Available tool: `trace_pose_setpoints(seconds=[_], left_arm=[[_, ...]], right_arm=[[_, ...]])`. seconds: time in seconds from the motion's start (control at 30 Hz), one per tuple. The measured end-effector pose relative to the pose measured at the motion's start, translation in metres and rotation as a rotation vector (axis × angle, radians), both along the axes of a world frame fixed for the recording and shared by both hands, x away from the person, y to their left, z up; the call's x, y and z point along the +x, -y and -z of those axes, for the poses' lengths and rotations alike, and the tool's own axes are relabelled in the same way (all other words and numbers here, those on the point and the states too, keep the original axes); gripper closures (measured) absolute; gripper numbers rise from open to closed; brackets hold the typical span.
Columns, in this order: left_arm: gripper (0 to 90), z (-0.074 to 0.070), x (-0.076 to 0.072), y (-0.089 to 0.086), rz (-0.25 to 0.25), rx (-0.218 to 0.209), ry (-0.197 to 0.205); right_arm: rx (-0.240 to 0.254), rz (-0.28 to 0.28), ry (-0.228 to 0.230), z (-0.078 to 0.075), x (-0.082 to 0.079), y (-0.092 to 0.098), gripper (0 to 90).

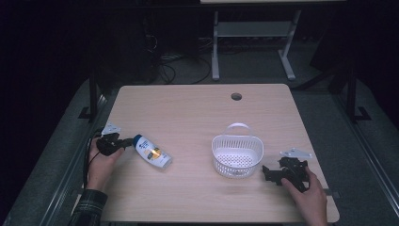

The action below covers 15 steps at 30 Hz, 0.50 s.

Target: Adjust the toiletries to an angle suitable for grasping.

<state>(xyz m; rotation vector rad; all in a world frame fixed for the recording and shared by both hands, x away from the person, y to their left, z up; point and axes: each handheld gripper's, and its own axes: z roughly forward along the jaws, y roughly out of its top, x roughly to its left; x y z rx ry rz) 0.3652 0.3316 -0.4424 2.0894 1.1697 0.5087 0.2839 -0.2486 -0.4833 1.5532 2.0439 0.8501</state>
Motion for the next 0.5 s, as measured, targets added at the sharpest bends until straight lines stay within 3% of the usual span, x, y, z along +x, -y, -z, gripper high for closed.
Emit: trace_pose_setpoints(seconds=[0.5], left_arm=[[90.0, 0.0016, 0.0068, 0.0078, 0.006, -0.007, -0.007]], right_arm=[[0.0, 0.0, 0.0, 0.0, 0.0, 0.0, 0.0]])
